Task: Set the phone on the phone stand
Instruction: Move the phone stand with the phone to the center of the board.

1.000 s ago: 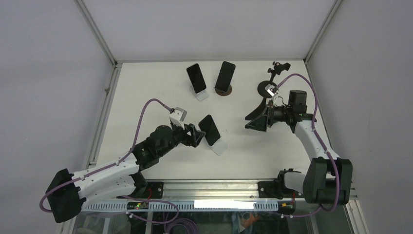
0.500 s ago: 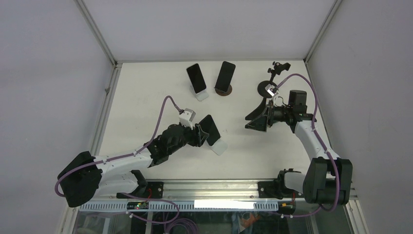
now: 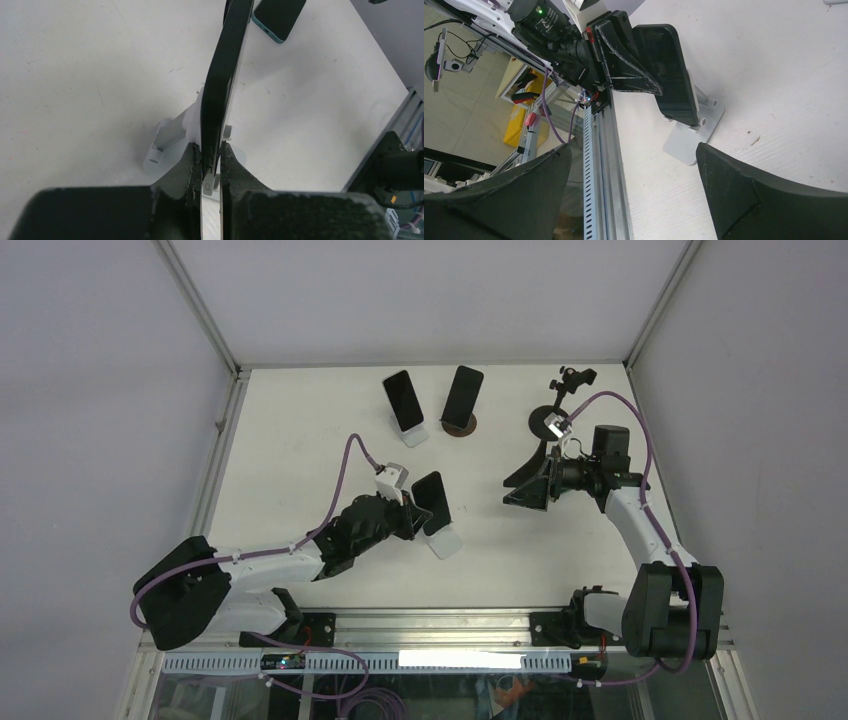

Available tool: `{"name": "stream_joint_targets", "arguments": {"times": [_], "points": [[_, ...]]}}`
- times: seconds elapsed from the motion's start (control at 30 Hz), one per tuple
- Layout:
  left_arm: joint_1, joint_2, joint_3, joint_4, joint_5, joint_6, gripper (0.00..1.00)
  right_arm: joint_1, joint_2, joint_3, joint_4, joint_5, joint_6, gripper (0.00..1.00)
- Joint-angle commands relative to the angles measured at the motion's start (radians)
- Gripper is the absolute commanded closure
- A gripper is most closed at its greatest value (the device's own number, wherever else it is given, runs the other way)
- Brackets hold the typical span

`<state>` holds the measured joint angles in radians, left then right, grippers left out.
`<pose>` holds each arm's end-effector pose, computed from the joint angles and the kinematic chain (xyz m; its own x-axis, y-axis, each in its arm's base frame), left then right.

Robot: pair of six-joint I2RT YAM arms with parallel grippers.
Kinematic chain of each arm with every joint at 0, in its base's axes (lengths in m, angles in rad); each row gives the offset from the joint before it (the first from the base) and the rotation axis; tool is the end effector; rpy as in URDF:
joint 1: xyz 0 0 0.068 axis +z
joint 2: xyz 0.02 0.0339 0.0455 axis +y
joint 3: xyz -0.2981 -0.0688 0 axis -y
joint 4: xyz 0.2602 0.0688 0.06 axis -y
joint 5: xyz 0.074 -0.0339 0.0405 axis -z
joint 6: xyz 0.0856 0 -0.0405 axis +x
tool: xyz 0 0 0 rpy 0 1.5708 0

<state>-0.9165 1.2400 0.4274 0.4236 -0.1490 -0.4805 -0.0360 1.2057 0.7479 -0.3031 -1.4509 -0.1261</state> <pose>0.1881 -0.2243 0.1876 -0.5287 -0.0617 -0.8465 0.5150 0.7695 -0.3778 0.2374 0.0765 0.2727 -0.5938 0.0063 -0.8046 -0.7952 0.1474 0.5881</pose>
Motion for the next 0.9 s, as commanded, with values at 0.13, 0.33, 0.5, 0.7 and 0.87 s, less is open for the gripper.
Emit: {"name": "stream_joint_targets", "arguments": {"times": [0.13,0.33,0.5,0.7,0.87], "points": [[-0.003,-0.023,-0.004,0.052,-0.002,0.051,1.00,-0.010,0.001,0.044,0.004,0.000,-0.021,0.01],[0.009,-0.117,-0.012,0.050,-0.042,0.136,1.00,-0.010,0.003,0.044,0.002,0.000,-0.023,0.01],[0.133,-0.188,0.002,0.032,0.037,0.174,1.00,-0.010,0.003,0.046,0.001,-0.001,-0.024,0.01],[0.405,-0.210,0.031,0.067,0.245,0.204,1.00,-0.010,0.006,0.050,-0.016,0.001,-0.039,0.01],[0.609,-0.113,0.092,0.143,0.402,0.187,1.00,-0.010,0.011,0.055,-0.034,0.003,-0.053,0.01]]}}
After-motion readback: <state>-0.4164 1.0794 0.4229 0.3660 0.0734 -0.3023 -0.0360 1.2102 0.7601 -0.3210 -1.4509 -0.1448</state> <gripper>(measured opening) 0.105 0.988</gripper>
